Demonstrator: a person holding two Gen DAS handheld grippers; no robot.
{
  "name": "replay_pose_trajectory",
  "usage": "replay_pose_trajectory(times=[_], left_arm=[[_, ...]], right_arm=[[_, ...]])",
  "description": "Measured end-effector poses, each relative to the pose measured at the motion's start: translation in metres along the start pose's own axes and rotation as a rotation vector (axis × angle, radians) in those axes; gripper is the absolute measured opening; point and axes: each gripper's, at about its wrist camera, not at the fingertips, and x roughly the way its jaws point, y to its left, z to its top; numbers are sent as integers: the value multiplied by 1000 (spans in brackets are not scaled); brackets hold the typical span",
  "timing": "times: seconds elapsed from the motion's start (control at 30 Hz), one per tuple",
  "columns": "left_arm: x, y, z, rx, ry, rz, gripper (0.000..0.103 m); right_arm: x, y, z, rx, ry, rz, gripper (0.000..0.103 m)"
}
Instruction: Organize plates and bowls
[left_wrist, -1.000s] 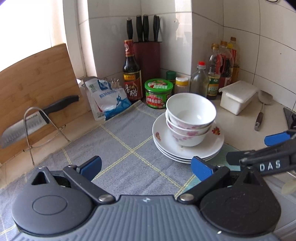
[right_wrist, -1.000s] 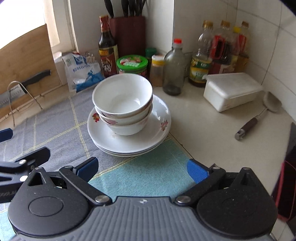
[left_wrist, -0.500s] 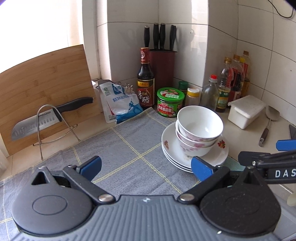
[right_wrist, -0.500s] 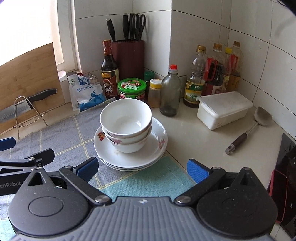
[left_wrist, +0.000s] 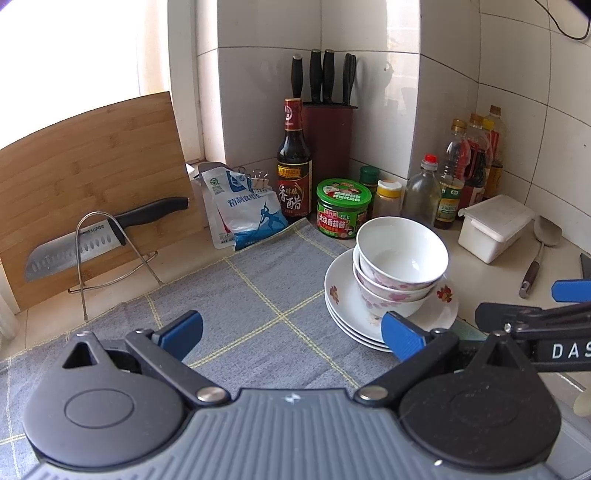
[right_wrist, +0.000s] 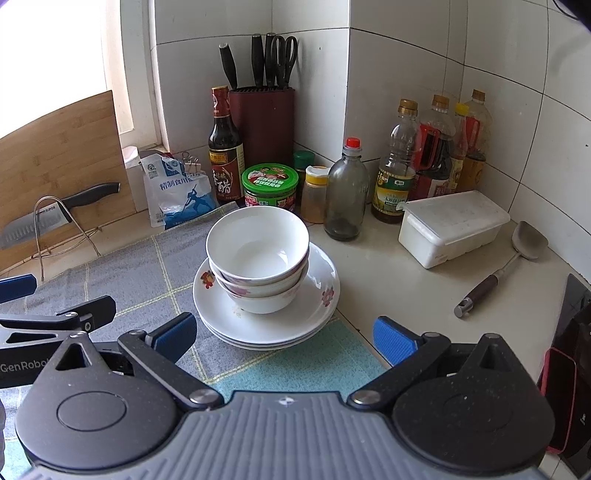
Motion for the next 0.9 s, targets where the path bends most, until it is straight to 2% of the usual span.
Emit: replay_pose_trajectory(times=[0.9], left_arm=[[-2, -2, 2, -9, -10, 12, 102]], right_arm=[[-5, 1, 3, -8, -9, 26, 103]])
